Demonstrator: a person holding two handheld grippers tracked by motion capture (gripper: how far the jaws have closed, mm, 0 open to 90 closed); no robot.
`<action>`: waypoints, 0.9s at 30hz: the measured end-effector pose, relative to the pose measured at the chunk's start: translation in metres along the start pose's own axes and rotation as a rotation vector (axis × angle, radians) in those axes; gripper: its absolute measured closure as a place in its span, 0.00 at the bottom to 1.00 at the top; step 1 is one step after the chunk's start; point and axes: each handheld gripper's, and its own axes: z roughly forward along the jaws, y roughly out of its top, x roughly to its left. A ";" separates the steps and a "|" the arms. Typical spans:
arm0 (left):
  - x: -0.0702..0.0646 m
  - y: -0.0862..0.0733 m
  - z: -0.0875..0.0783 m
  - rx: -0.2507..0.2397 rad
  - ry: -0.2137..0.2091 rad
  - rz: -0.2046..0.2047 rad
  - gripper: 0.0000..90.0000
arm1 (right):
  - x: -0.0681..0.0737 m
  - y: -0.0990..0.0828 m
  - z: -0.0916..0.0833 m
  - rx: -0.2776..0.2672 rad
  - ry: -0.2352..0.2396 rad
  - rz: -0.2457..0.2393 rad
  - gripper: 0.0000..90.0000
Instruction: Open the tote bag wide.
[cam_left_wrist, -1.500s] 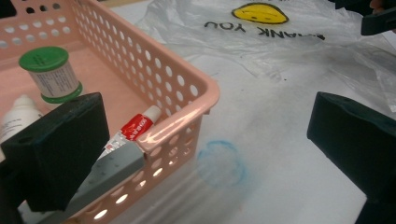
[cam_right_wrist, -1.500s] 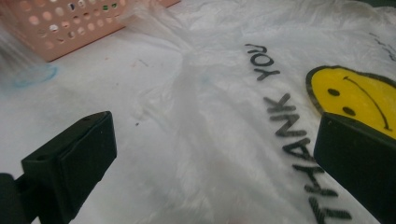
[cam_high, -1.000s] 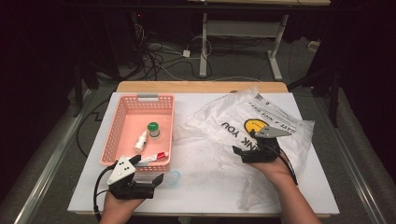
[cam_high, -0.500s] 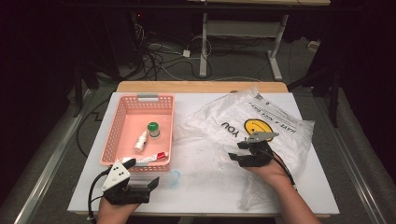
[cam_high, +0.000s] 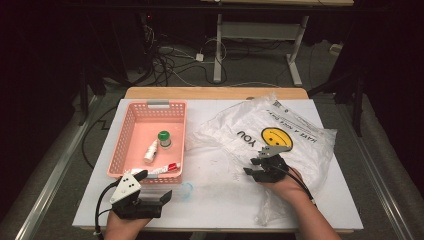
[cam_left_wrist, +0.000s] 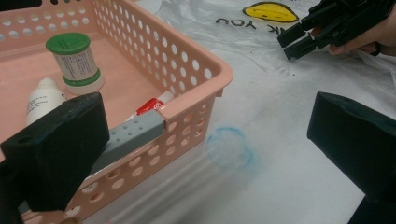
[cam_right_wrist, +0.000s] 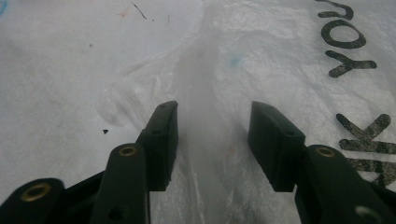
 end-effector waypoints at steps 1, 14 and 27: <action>0.000 0.000 0.000 0.000 0.001 0.000 0.00 | 0.000 0.000 0.000 -0.001 -0.004 -0.002 0.65; -0.003 0.000 0.003 0.013 -0.001 0.015 0.00 | -0.005 -0.002 -0.001 -0.018 -0.020 0.015 0.92; -0.002 0.000 0.001 0.011 -0.001 0.014 0.00 | -0.013 -0.007 -0.009 -0.099 0.000 0.058 1.00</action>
